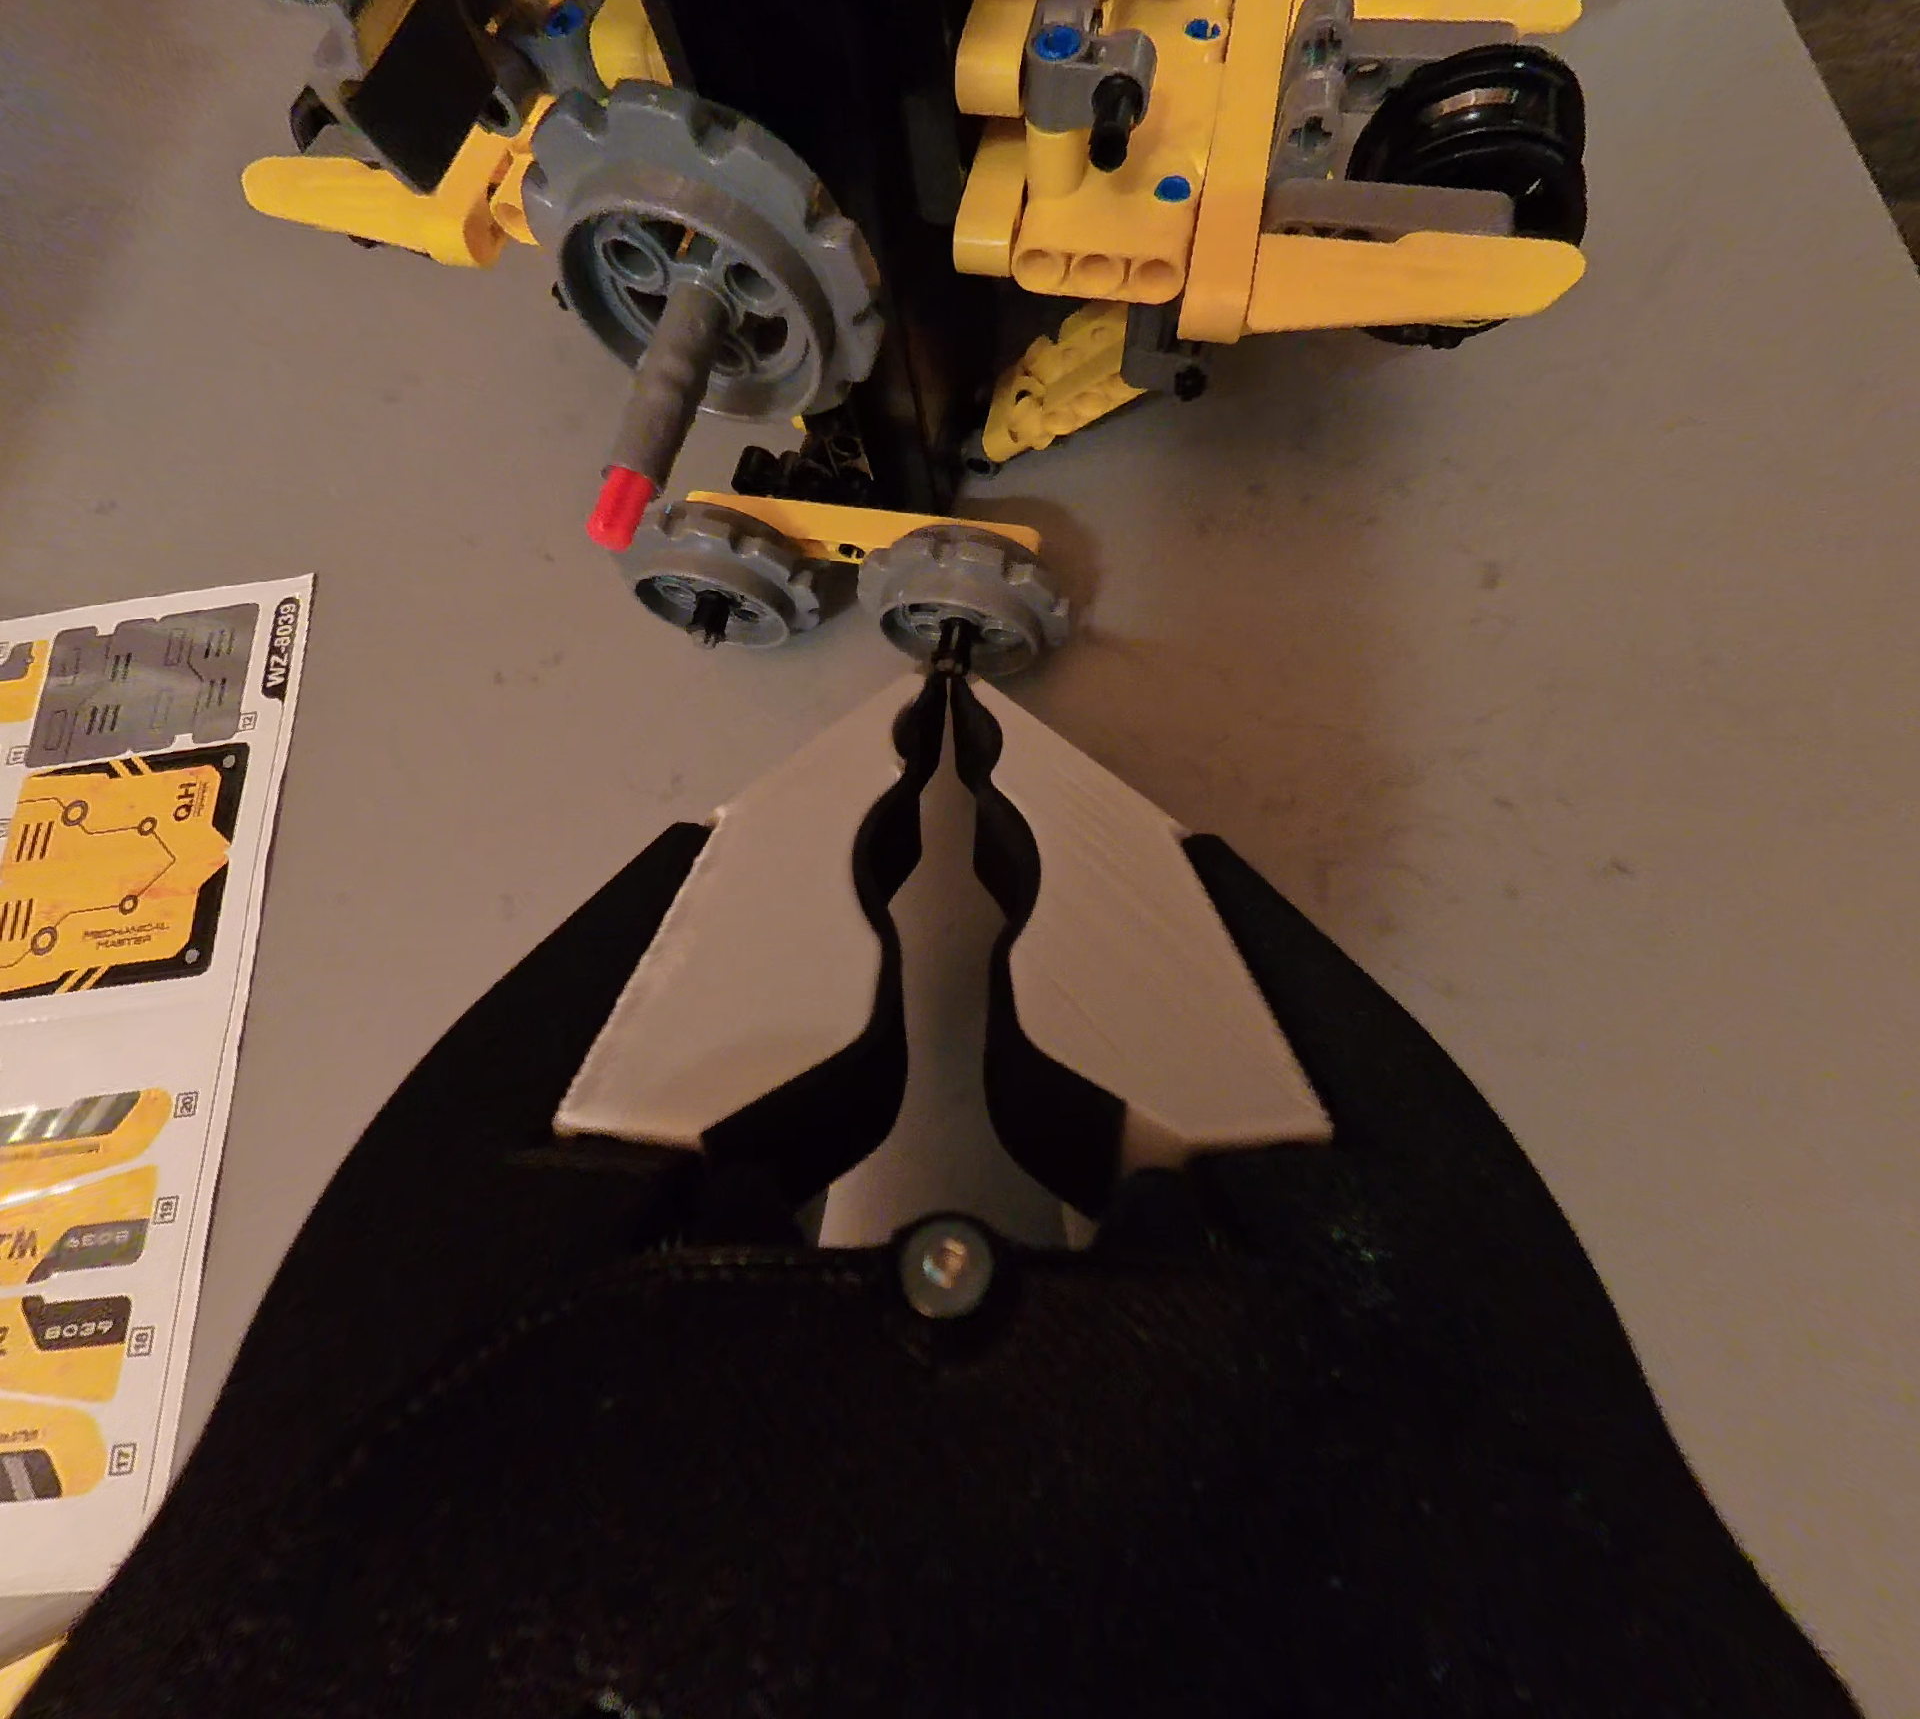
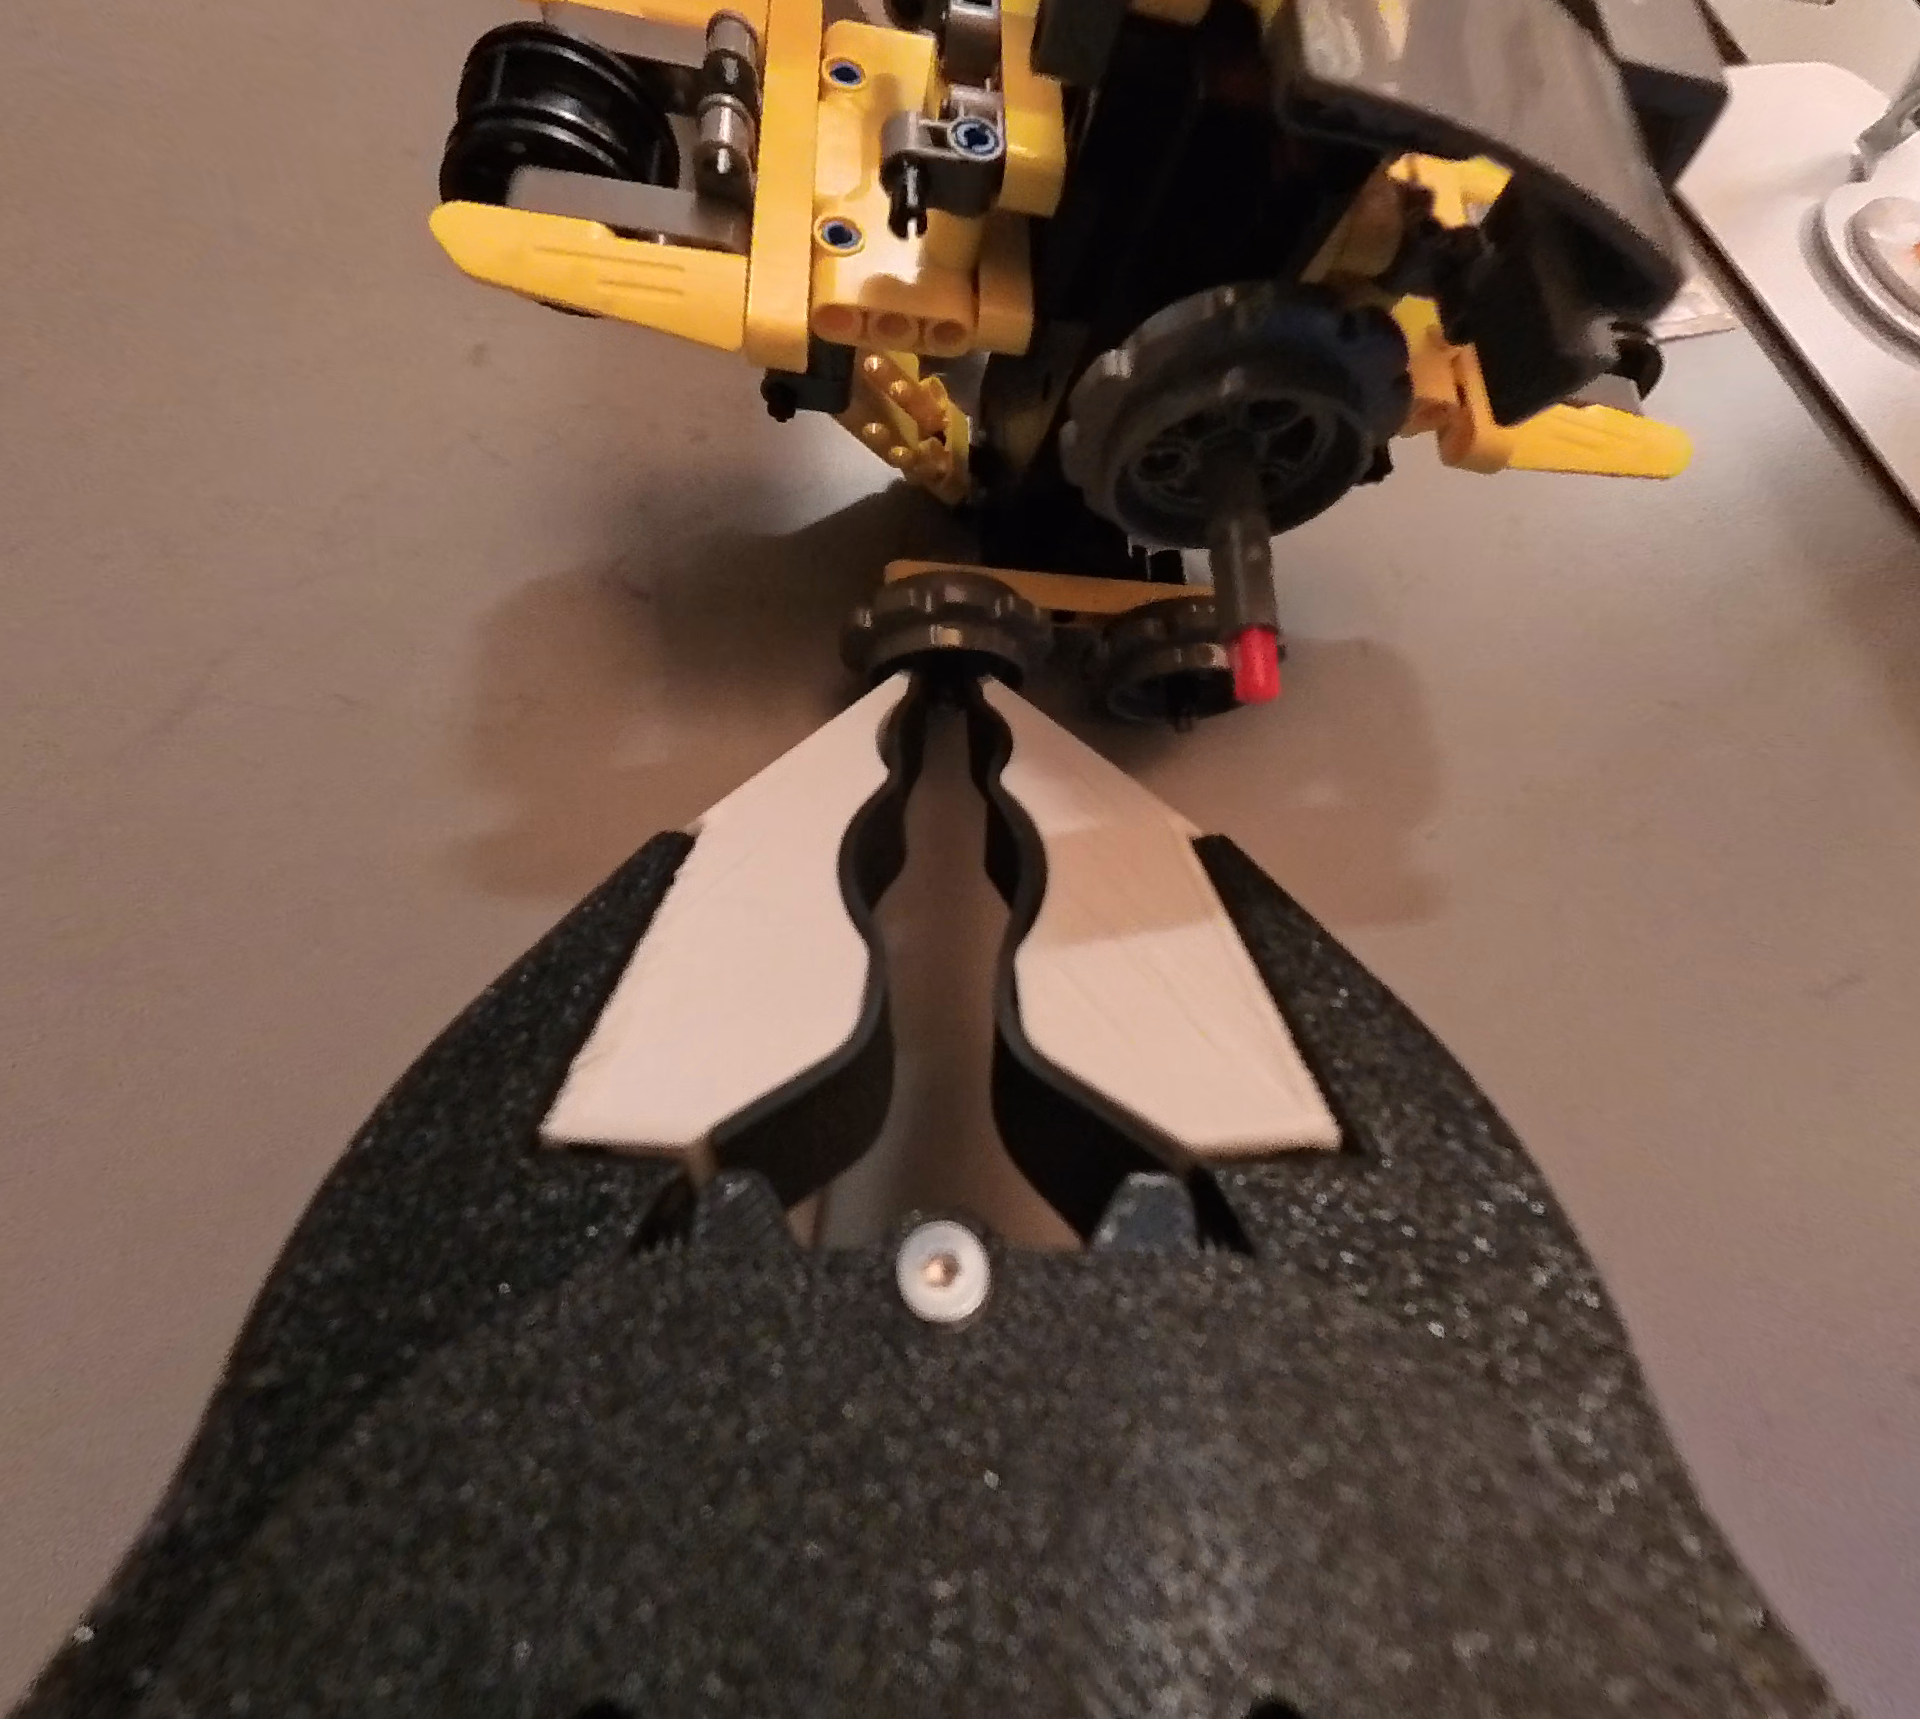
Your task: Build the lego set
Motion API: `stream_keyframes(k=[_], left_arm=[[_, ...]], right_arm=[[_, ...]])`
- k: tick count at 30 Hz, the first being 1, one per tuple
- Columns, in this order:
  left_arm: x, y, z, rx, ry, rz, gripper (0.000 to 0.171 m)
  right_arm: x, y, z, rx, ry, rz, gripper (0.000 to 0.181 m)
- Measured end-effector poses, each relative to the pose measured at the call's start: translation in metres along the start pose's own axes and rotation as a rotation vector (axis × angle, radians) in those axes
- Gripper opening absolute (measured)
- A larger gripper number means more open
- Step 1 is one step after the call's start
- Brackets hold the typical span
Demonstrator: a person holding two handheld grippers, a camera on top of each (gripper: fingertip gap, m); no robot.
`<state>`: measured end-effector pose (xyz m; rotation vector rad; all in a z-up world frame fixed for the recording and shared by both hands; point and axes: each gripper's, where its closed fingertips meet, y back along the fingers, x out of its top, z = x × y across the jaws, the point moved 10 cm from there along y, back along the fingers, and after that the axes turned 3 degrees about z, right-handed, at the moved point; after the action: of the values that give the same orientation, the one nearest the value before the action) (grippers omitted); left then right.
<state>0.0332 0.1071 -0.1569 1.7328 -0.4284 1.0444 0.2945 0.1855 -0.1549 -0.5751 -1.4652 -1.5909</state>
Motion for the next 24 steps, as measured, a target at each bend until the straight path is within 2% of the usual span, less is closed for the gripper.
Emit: stream_keyframes(k=[2,5,11,24], left_arm=[[0.0001,0.0003,-0.0006,0.005,0.005,0.005,0.0],[0.0004,0.0012,-0.0017,0.017,0.013,0.014,0.01],[0.0011,0.0001,0.0007,0.017,-0.004,0.014,0.0],[0.003,-0.0036,0.0017,0.017,0.003,0.0,0.0]], right_arm=[[-0.0006,0.0015,0.0001,-0.006,0.001,0.004,0.007],[-0.0034,0.0038,0.0014,-0.017,-0.004,-0.006,0.009],[-0.004,0.0036,0.0012,-0.002,-0.004,-0.011,0.007],[-0.0035,0.0027,0.0004,0.008,0.004,-0.016,0.005]])
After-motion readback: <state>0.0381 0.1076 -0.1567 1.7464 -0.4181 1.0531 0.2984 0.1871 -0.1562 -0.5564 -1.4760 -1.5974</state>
